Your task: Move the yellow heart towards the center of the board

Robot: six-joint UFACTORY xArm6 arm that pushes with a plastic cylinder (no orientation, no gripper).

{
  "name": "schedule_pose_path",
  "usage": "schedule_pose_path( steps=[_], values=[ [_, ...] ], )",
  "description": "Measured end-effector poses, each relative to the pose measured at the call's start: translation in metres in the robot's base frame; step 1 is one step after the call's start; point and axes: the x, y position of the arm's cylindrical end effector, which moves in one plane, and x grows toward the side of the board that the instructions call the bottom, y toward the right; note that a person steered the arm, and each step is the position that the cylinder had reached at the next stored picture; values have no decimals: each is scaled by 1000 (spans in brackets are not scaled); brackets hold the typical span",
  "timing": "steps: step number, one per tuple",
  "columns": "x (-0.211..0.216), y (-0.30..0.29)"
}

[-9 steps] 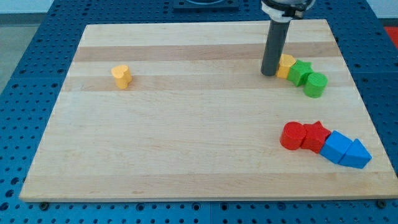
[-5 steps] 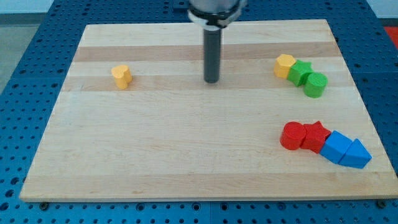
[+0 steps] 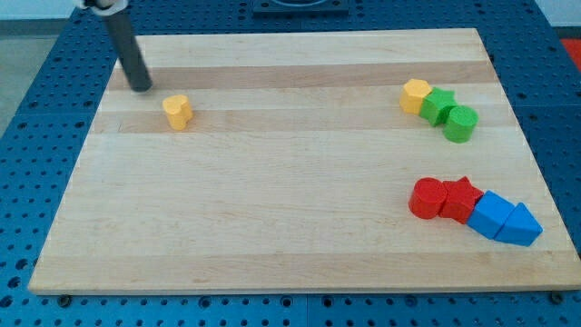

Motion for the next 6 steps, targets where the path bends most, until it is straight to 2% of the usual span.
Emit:
schedule_pose_path(
  steps=[2, 4, 6],
  values=[
    [64, 10],
    [62, 38],
    [61, 92]
  ],
)
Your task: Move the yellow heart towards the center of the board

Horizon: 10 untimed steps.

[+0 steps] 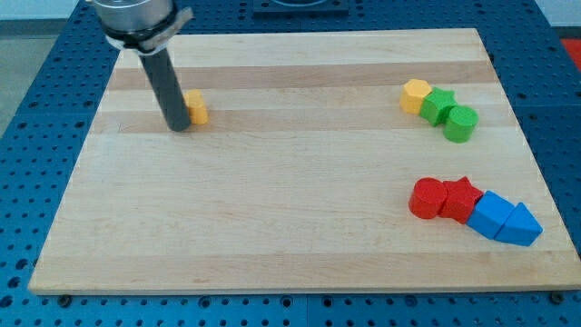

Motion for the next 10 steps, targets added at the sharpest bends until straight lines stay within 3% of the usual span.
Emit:
schedule_pose_path(
  steps=[2, 3, 4, 5, 6, 7, 10],
  values=[
    [1, 48],
    [41, 45],
    [71, 4],
    [63, -47],
    [2, -67],
    [-9, -70],
    [-14, -10]
  ],
)
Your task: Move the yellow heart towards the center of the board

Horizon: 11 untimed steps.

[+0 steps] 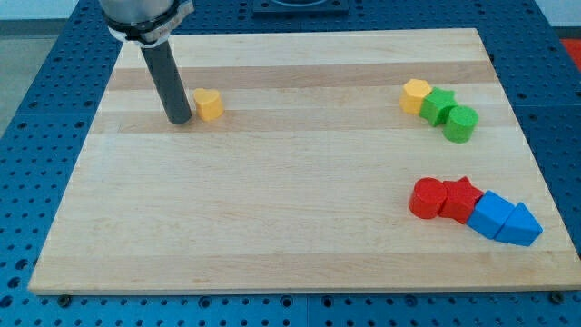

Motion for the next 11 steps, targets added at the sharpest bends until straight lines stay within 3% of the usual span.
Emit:
schedule_pose_path(
  steps=[1, 3, 5, 6, 8, 11],
  values=[
    [-7, 43],
    [-10, 63],
    [-1, -2],
    [-44, -1],
    [-50, 3],
    [-50, 96]
  ],
)
